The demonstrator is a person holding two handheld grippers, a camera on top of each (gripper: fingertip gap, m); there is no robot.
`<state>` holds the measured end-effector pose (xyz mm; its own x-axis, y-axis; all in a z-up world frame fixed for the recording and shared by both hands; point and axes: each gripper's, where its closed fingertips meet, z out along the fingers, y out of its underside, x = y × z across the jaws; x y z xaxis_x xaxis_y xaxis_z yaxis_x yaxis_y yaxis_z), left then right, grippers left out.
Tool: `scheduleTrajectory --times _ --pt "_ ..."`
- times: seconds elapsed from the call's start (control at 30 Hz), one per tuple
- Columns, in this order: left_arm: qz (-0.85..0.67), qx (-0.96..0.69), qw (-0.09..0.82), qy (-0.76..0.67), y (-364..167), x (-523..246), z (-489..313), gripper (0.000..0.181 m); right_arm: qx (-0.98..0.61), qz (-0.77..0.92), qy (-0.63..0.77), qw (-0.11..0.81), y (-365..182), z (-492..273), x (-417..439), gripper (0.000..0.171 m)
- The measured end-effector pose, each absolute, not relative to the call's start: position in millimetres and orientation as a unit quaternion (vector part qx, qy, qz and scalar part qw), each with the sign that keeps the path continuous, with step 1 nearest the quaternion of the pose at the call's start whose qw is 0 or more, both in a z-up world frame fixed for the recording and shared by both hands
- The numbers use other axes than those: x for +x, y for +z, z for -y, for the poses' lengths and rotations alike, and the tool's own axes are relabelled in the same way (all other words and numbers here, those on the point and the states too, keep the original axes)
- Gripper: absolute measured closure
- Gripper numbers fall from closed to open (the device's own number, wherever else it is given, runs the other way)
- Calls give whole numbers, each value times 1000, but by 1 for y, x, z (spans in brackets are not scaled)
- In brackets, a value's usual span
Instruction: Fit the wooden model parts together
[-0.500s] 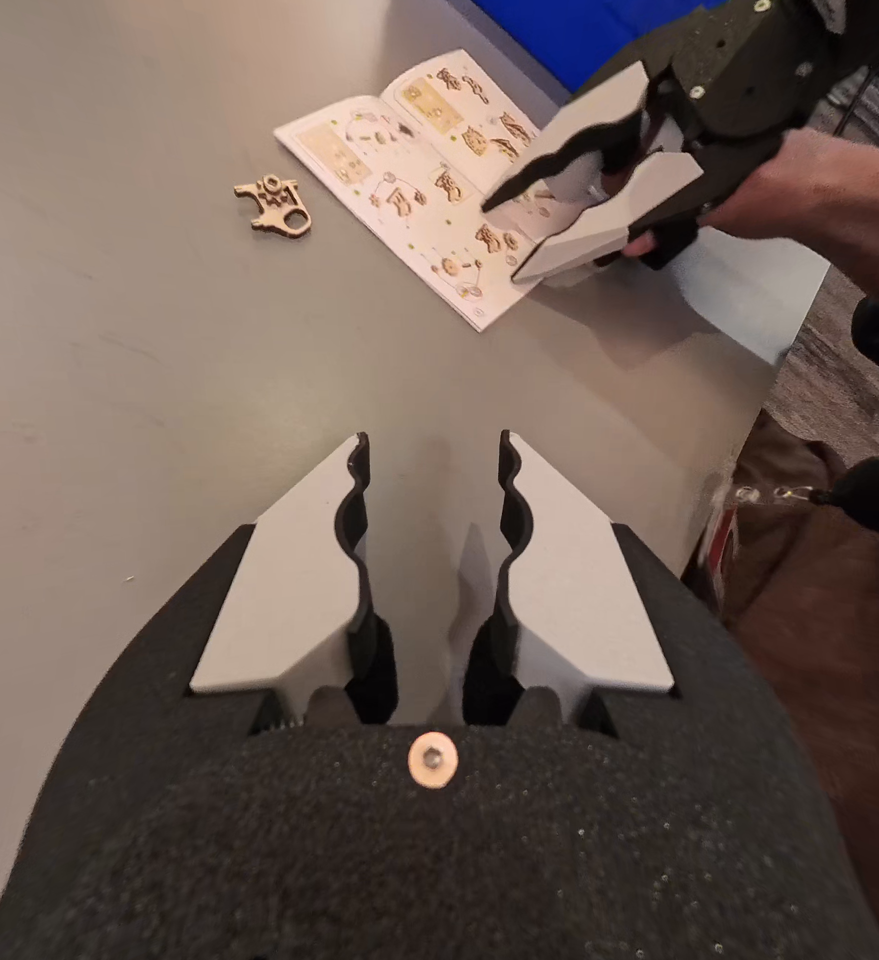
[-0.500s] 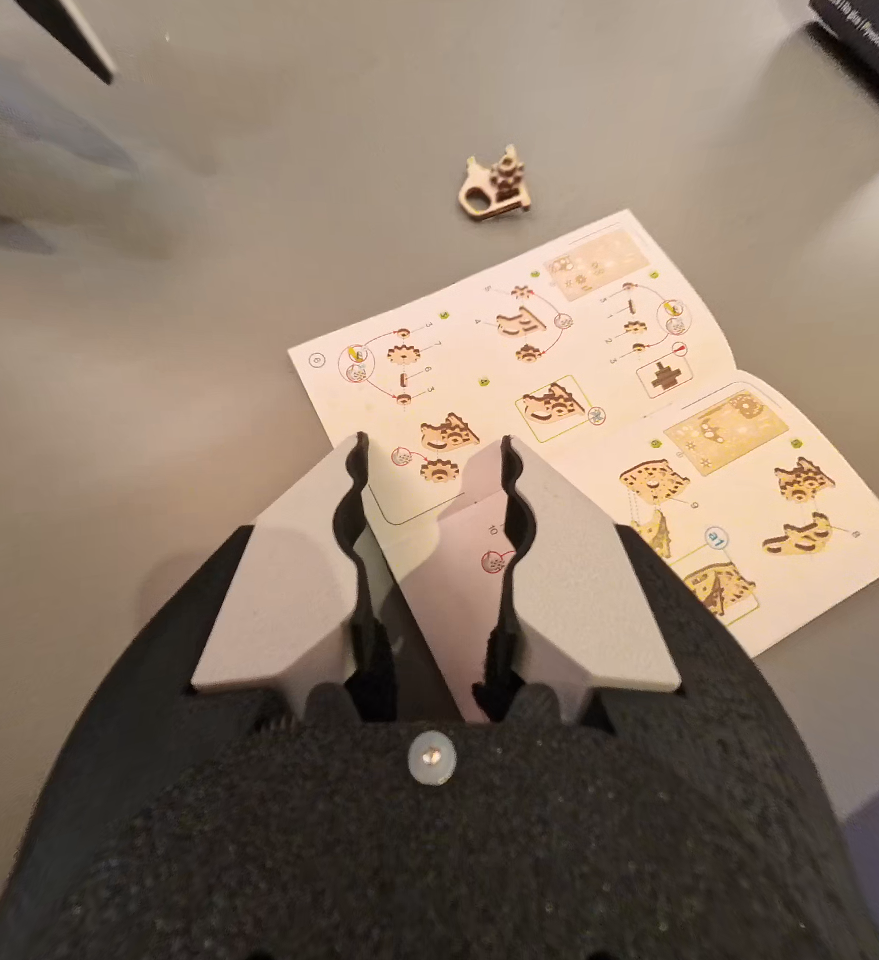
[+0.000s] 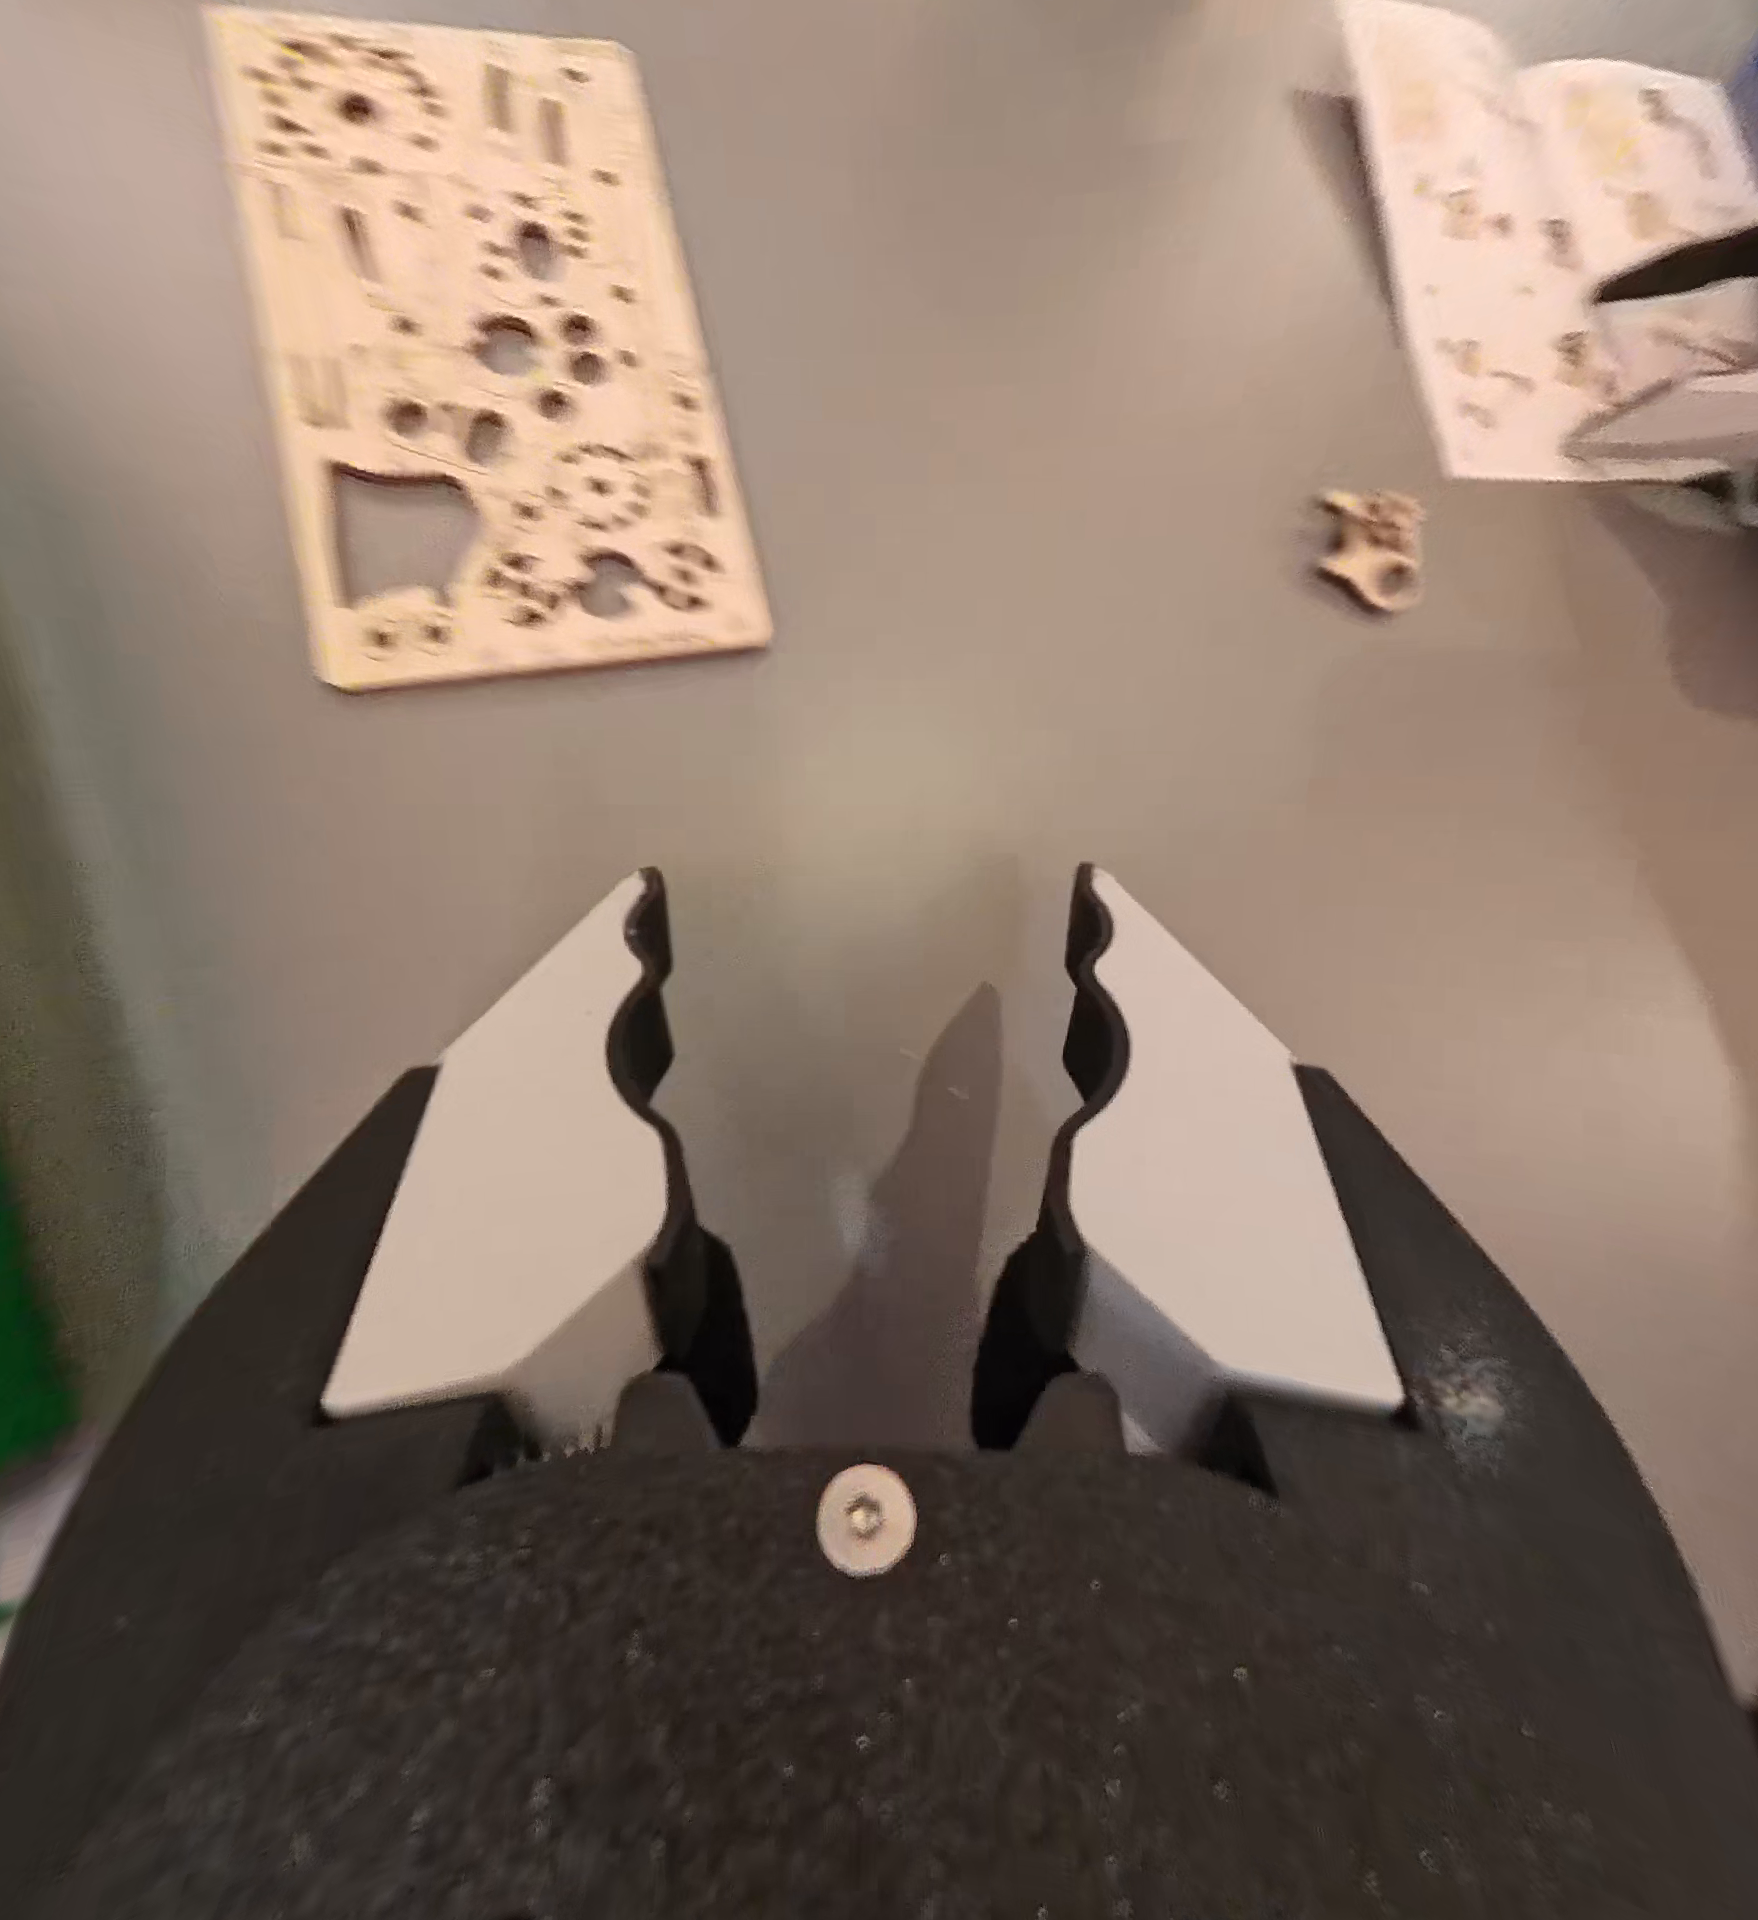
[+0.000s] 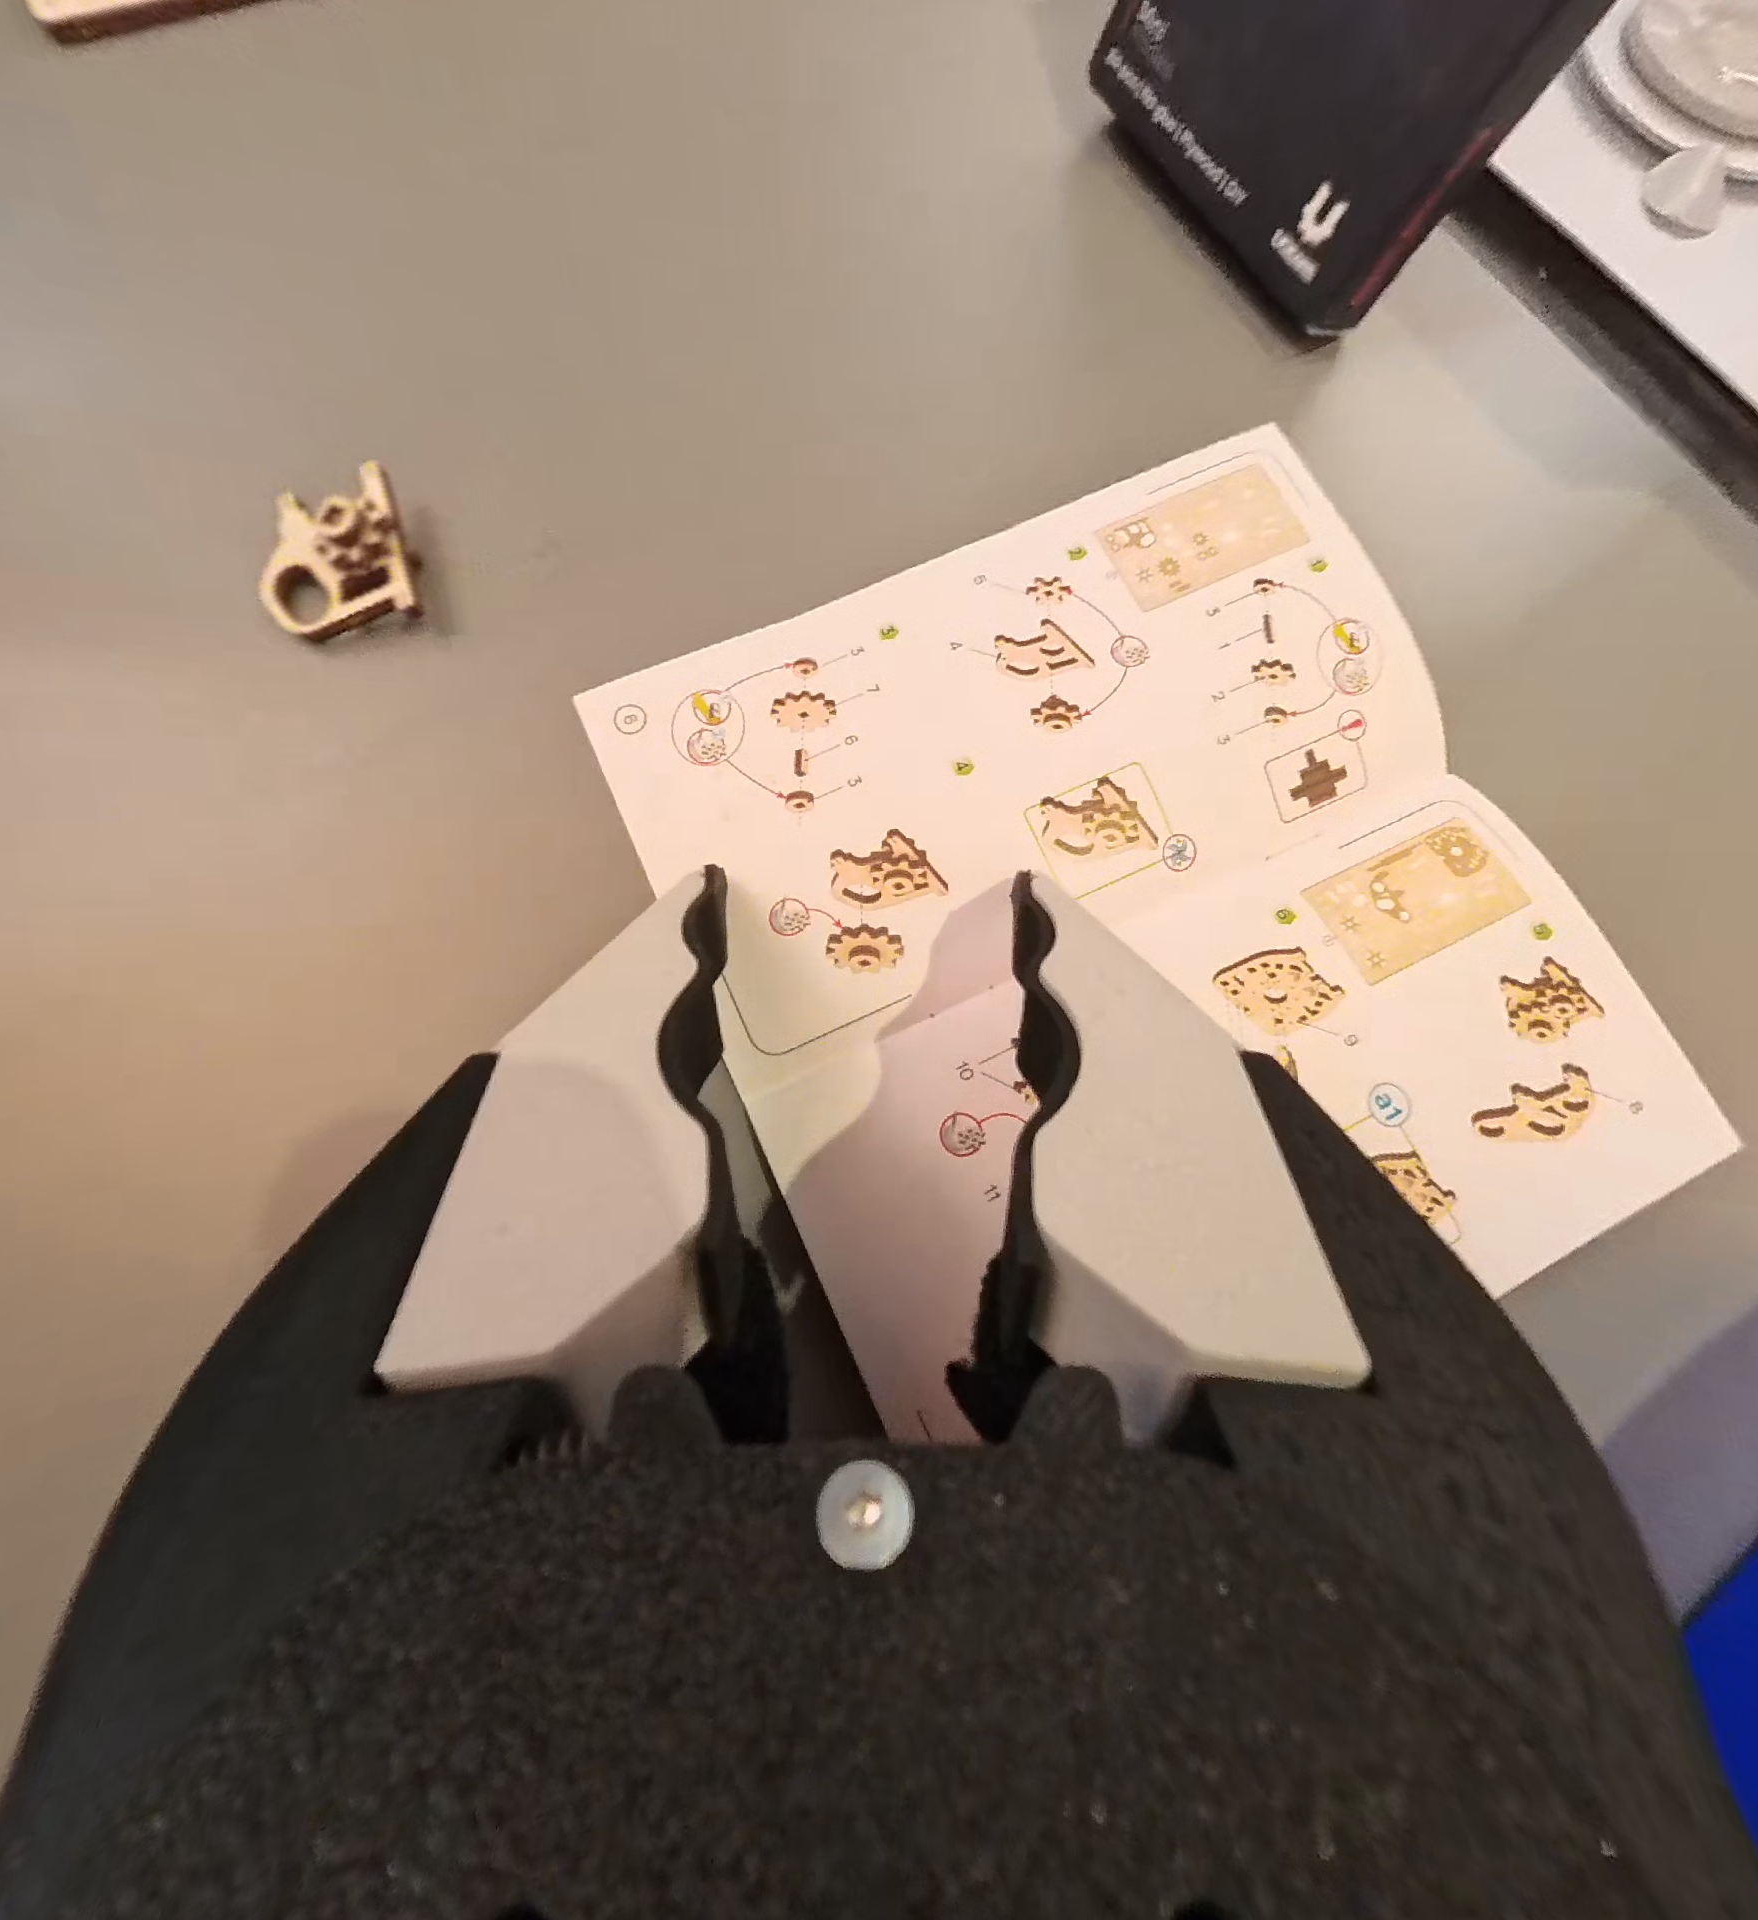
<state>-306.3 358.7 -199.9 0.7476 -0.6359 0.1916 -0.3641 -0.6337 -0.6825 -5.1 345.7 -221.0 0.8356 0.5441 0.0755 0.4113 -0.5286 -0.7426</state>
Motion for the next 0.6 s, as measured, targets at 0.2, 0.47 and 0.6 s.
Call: scheduleTrajectory --times 0.2,0.47,0.6 --pt "-290 -892 327 -119 -205 -312 -438 80 -848 244 74 464 -169 -330 -16 117" --pt "-283 -916 270 -93 -228 -310 -458 78 -808 213 150 528 -127 -254 -67 122" --pt "-299 -911 270 -84 -228 -310 -442 90 -790 188 247 529 -127 -238 -98 122"
